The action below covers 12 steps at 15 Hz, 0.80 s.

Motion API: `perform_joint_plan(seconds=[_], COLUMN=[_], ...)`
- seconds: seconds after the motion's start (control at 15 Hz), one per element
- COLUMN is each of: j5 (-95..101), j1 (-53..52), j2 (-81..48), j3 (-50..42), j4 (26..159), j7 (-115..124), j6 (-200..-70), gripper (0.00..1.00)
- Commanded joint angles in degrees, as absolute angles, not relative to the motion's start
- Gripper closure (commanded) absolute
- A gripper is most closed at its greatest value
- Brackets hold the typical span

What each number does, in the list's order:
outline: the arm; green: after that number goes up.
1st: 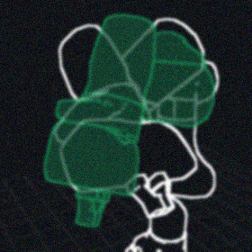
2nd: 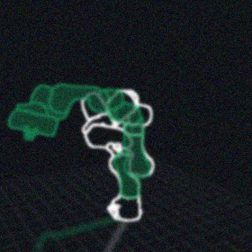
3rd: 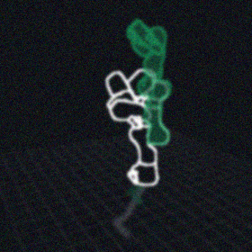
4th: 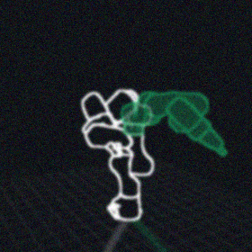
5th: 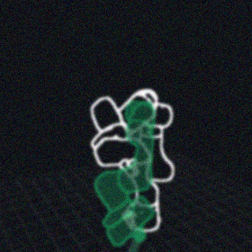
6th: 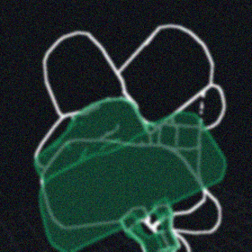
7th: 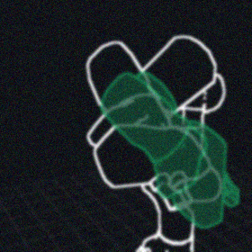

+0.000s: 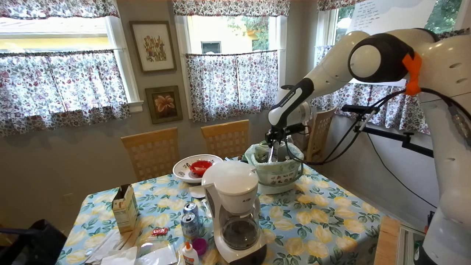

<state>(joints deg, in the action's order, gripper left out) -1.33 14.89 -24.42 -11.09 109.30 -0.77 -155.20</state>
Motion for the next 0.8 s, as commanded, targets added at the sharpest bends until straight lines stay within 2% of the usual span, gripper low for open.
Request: perform_joint_plan(seconds=[0.0, 0.33, 0.73], j5=[-1.9, -1.5, -0.1], j1=[14.2, 14.0, 12.8], j2=[-16.1, -8.9, -3.4], j3=[-11.6, -11.6, -10.9], j4=[114.0, 116.5, 122.2], j7=[1.1, 1.1, -2.2], j6=[-152.9, -150.2, -139.2], gripper=[0.66, 0.66, 0.66])
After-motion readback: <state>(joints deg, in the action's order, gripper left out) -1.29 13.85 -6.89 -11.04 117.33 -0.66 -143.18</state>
